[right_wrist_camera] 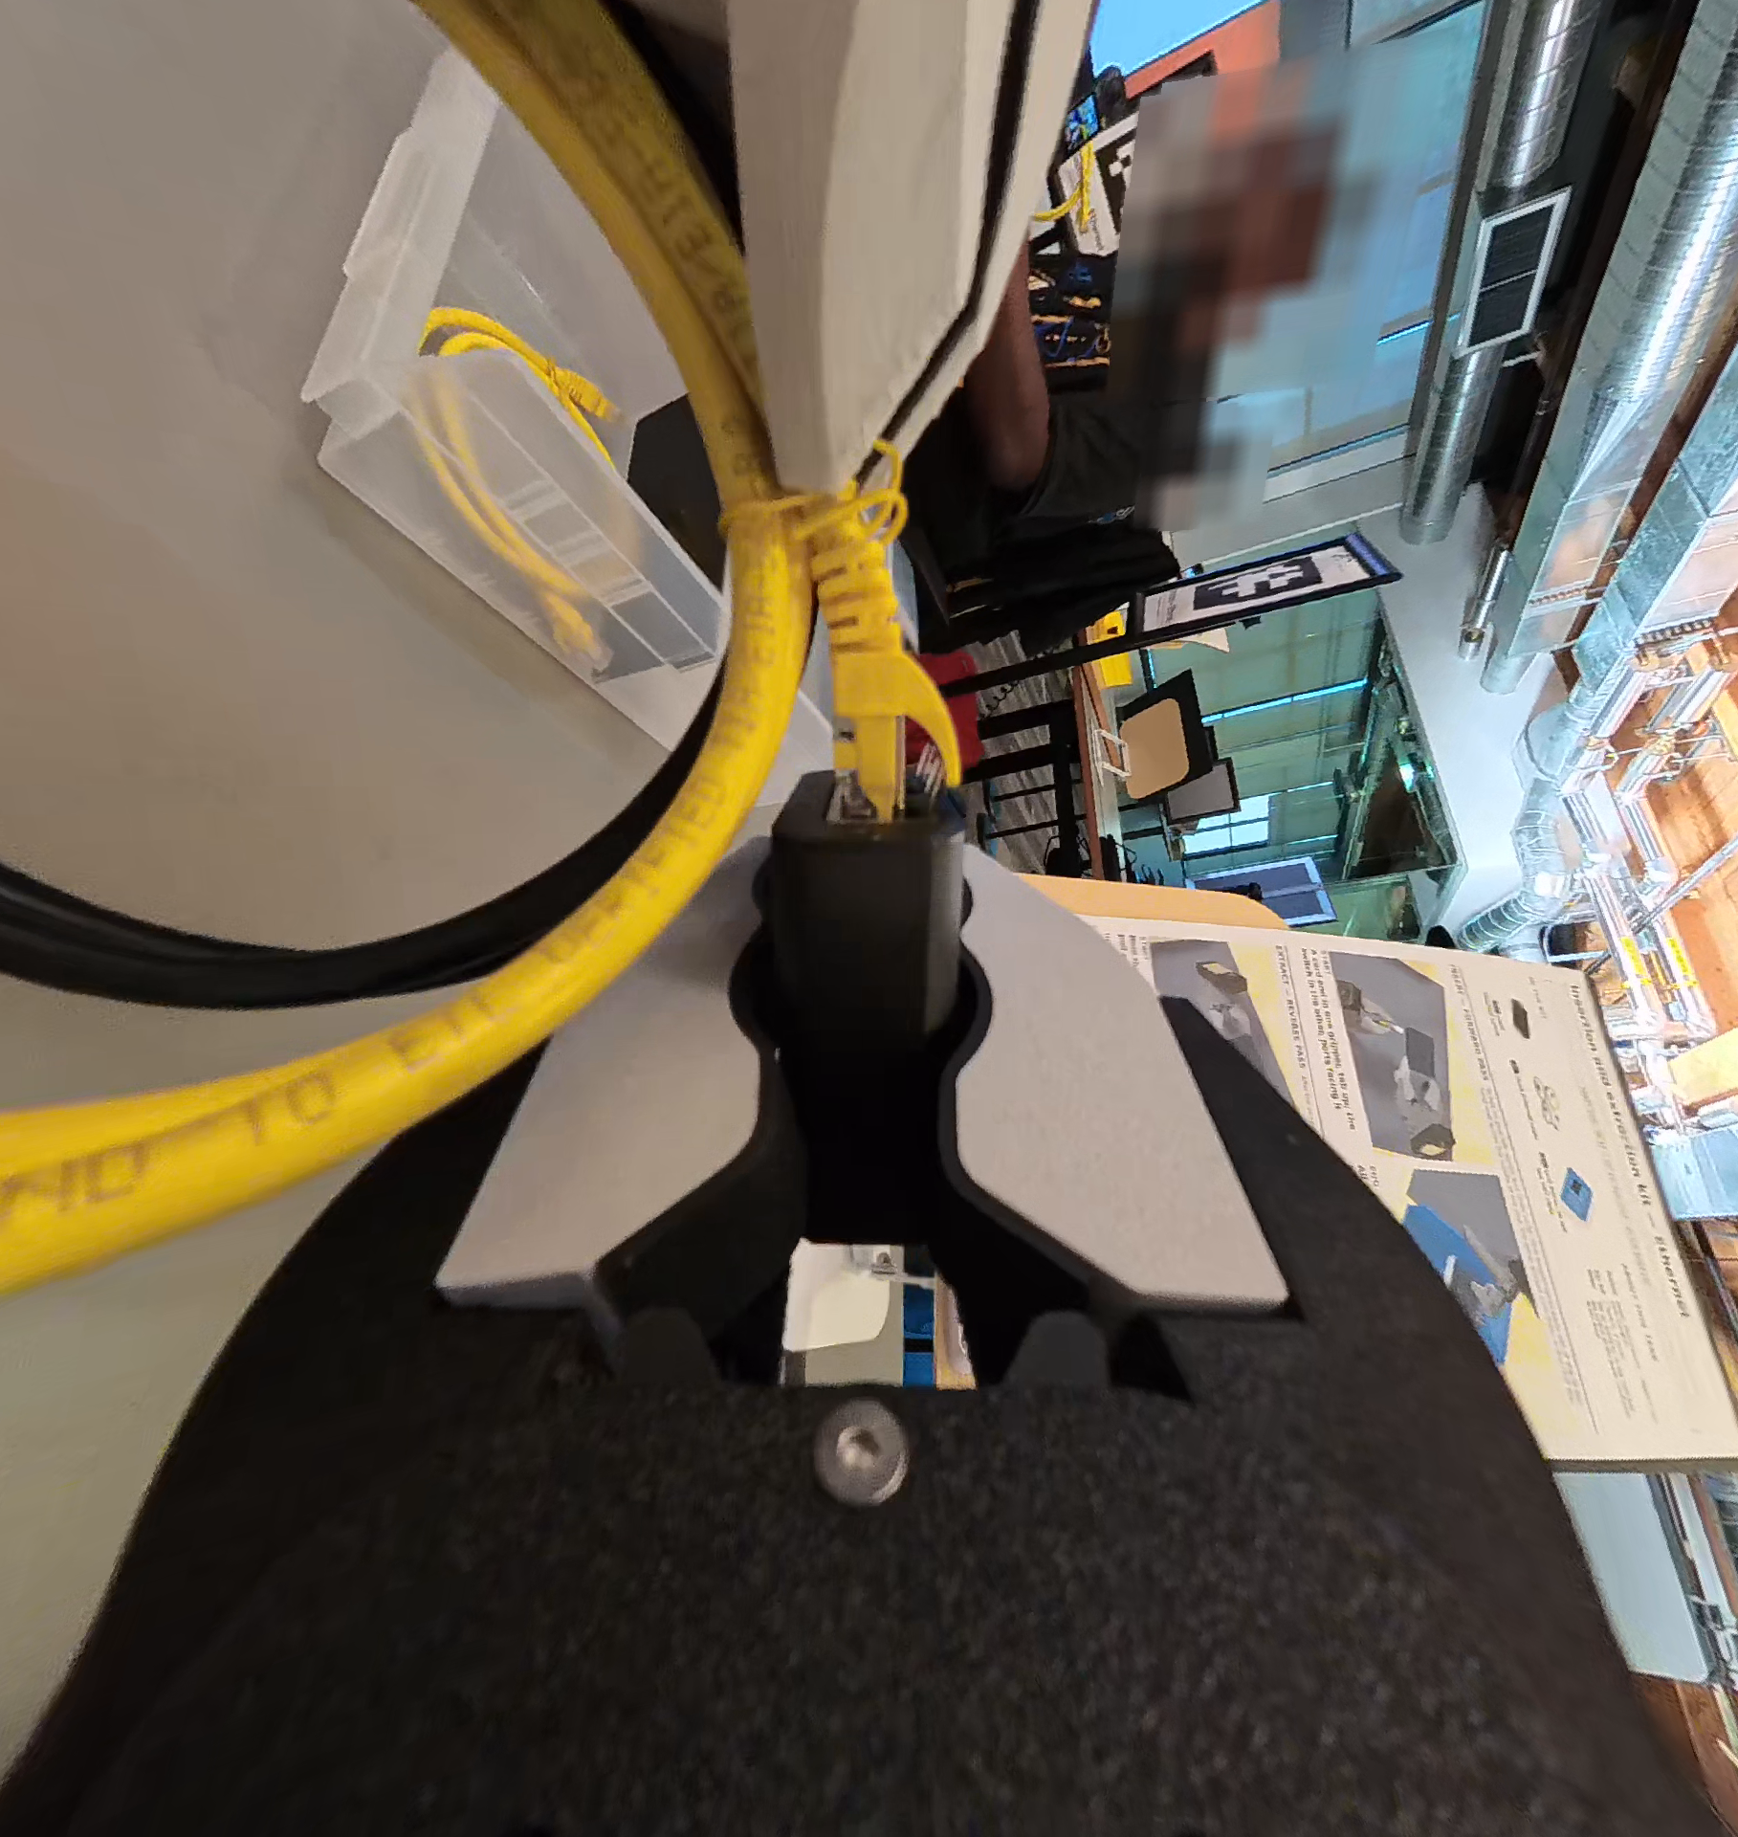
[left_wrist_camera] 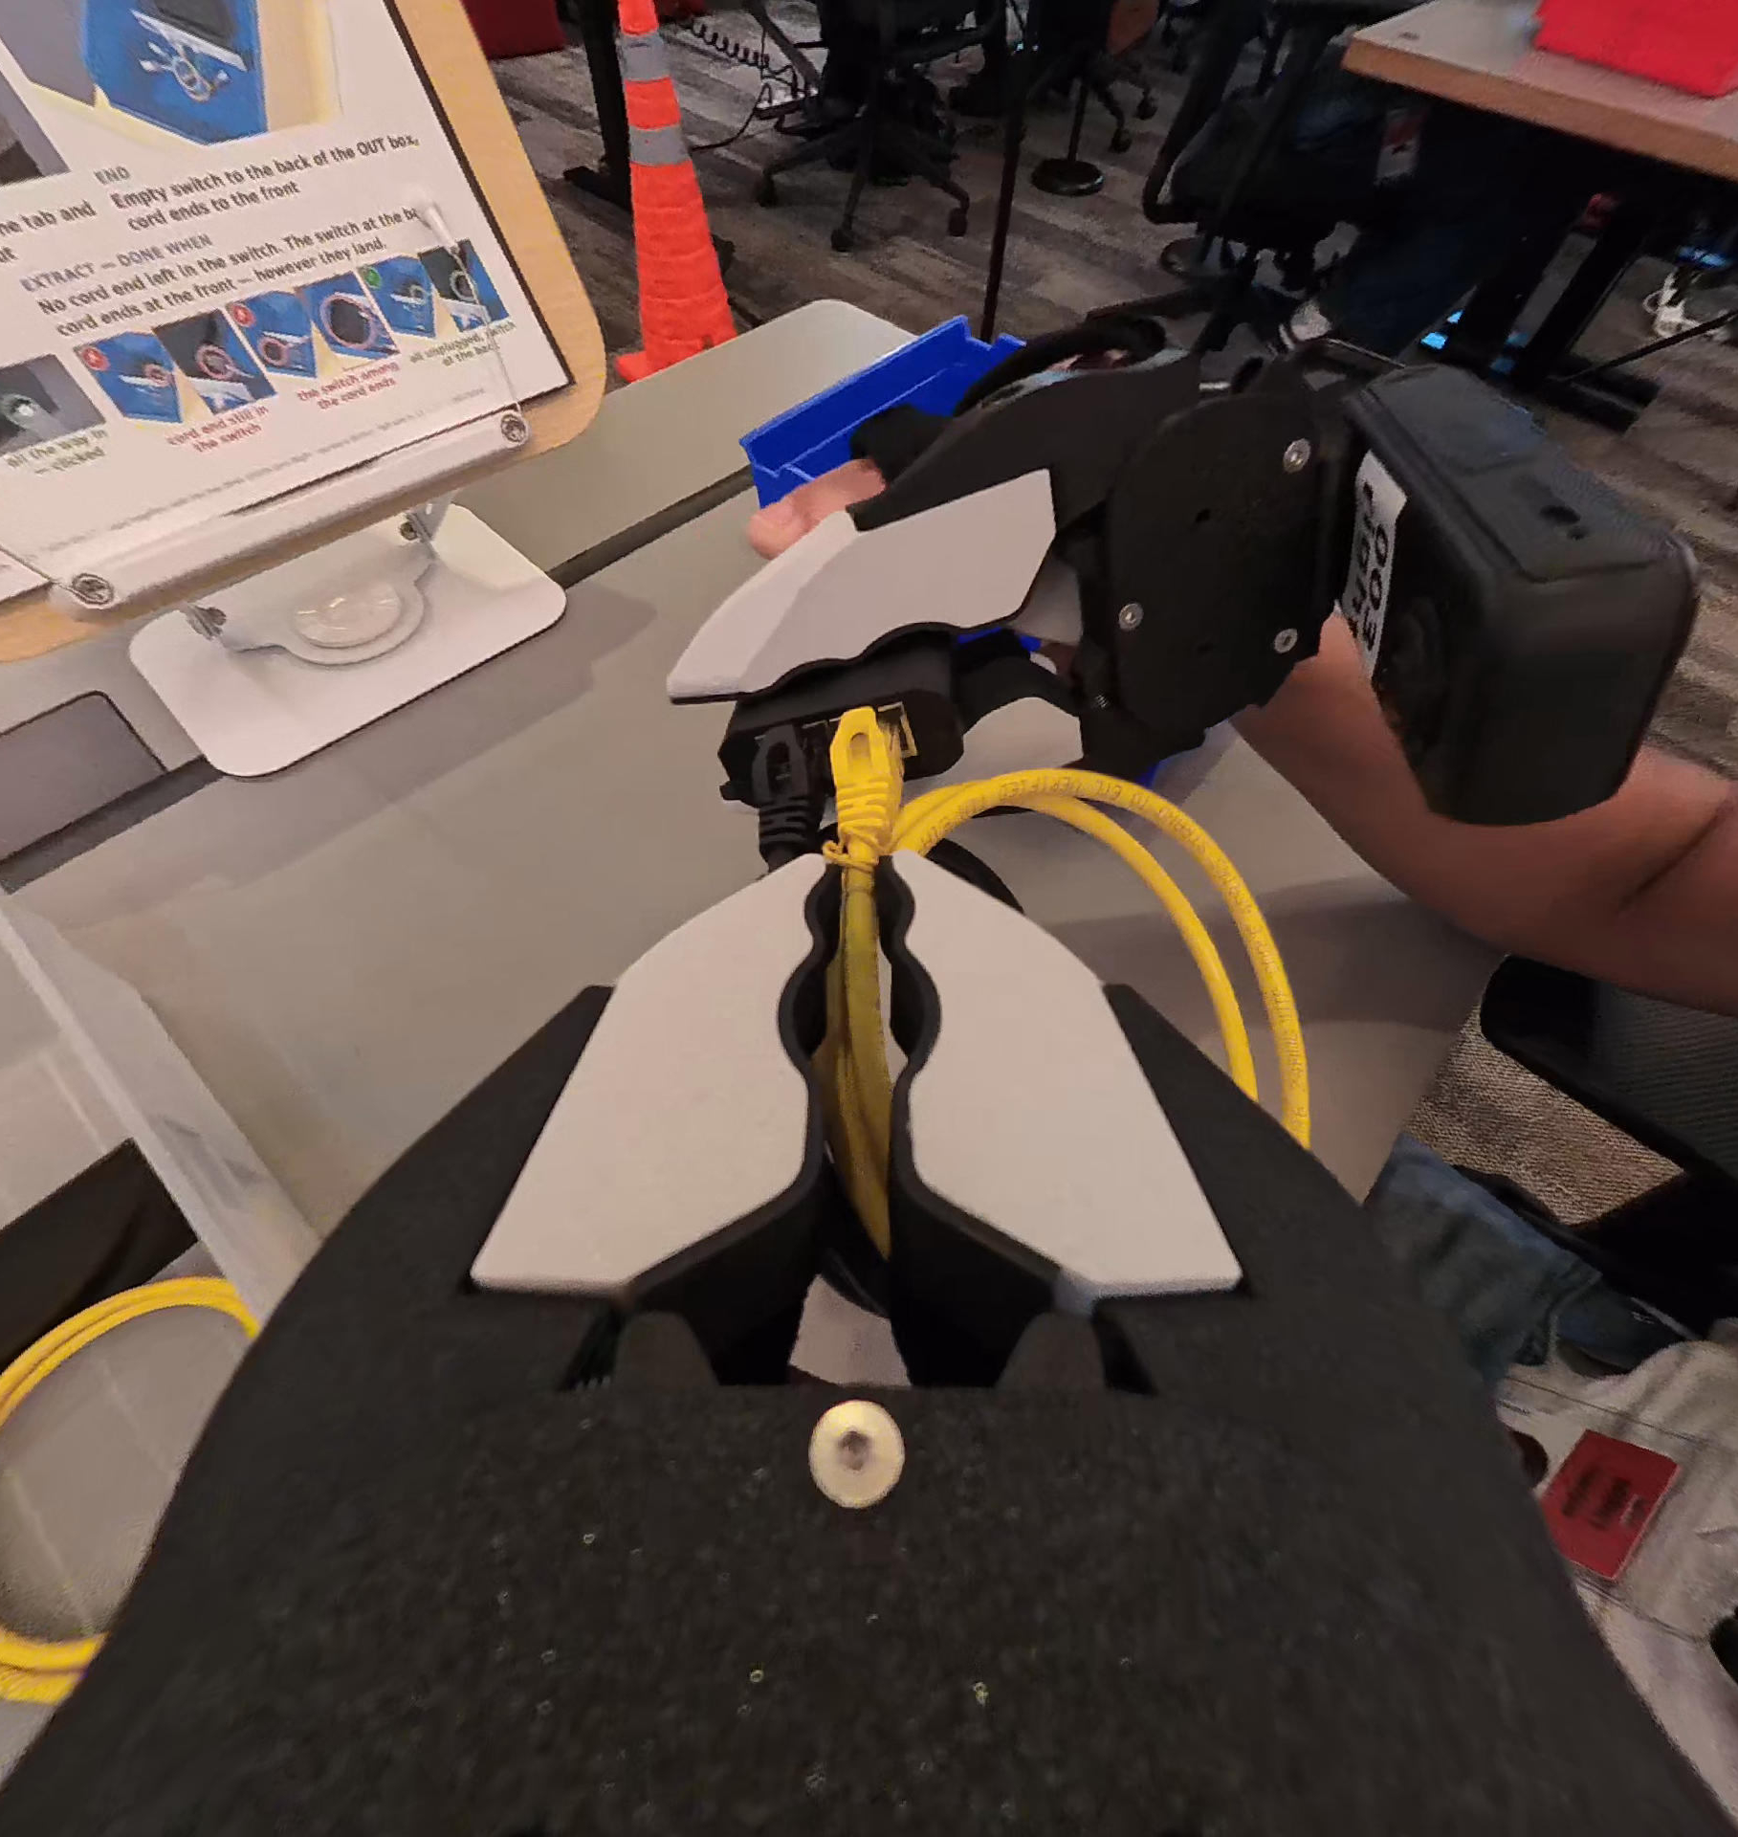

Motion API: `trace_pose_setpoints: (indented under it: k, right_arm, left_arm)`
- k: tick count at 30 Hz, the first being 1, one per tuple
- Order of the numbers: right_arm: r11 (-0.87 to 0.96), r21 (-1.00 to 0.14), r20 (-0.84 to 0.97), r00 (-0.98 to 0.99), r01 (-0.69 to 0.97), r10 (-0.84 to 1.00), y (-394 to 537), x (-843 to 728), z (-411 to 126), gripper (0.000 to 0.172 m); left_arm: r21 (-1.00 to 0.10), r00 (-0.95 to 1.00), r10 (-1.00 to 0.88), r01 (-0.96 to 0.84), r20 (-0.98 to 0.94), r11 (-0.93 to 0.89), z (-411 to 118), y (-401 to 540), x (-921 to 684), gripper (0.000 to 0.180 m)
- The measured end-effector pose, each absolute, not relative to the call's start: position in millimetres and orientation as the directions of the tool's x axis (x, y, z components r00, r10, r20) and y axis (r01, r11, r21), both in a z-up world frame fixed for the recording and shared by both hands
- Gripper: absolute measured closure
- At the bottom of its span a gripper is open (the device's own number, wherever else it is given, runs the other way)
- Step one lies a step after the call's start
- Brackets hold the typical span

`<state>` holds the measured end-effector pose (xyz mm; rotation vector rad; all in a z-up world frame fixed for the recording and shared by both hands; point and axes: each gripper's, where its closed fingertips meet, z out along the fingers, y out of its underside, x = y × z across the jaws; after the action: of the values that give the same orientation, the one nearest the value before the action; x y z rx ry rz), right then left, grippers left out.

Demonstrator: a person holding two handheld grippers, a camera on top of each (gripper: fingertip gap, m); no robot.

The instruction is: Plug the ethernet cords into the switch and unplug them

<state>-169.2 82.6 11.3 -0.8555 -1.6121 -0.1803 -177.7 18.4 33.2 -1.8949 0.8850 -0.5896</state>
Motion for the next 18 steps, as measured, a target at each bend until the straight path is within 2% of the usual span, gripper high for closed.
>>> trace_pose_setpoints:
  k: [1, 6, 7, 10, 13, 15, 18]
  right_arm:
    - [0.712, -0.340, 0.904, 0.005, 0.614, 0.428, 83, -169, 9, 0.147]
    - [0.700, -0.262, 0.923, -0.039, 0.664, 0.383, 89, -168, 0, 0.147]
    - [0.702, -0.257, 0.925, -0.043, 0.664, 0.379, 88, -169, 0, 0.146]
    - [0.703, -0.264, 0.923, -0.038, 0.660, 0.383, 86, -173, 0, 0.147]
    - [0.695, -0.259, 0.925, -0.035, 0.670, 0.379, 87, -173, 0, 0.147]
    - [0.694, -0.260, 0.923, -0.039, 0.671, 0.383, 87, -173, -1, 0.147]
    - [0.691, -0.250, 0.925, -0.044, 0.678, 0.377, 88, -173, -2, 0.146]
  left_arm:
    - [-0.889, 0.623, -0.781, -0.334, 0.041, -0.312, 32, 19, -178, 0.174]
    - [-0.897, 0.620, -0.778, -0.279, 0.104, -0.343, 40, 21, -185, 0.140]
    - [-0.898, 0.621, -0.776, -0.270, 0.113, -0.347, 40, 23, -187, 0.139]
    - [-0.855, 0.601, -0.786, -0.323, 0.145, -0.405, 19, 24, -187, 0.126]
    - [-0.812, 0.613, -0.778, -0.382, 0.135, -0.442, -6, 28, -186, 0.127]
    - [-0.801, 0.603, -0.789, -0.414, 0.115, -0.433, -13, 29, -186, 0.148]
    - [-0.795, 0.582, -0.807, -0.440, 0.102, -0.417, -15, 30, -188, 0.157]
